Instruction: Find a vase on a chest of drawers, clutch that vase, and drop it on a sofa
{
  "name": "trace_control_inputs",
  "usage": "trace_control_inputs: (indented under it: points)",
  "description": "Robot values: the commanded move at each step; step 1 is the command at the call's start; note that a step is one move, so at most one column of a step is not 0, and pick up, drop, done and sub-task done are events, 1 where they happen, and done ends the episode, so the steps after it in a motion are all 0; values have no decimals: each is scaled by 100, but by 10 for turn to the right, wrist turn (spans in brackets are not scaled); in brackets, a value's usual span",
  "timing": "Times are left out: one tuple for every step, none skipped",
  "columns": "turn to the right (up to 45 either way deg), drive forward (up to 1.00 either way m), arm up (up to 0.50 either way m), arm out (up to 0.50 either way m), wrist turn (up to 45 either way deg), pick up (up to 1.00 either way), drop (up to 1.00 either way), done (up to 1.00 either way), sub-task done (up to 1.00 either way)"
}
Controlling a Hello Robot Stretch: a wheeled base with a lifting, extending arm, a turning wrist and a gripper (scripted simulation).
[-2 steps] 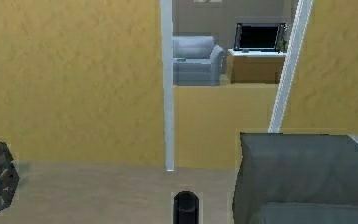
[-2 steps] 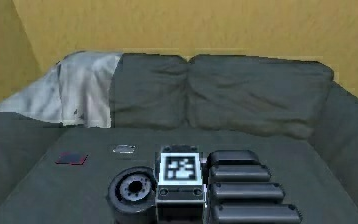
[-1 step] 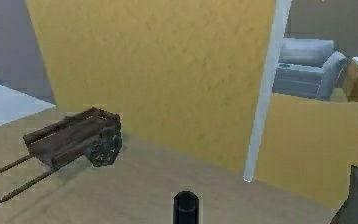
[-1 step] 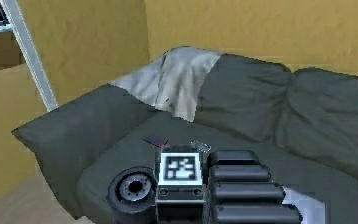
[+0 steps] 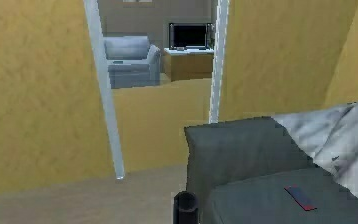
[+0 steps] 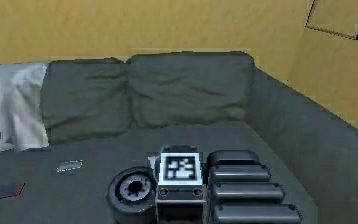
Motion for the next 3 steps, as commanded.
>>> trace_control_inputs:
  points:
    - [450, 0, 0, 0, 0, 0, 0, 0, 0]
    - [450, 0, 0, 0, 0, 0, 0, 0, 0]
    - [120, 0, 0, 0, 0, 0, 0, 0, 0]
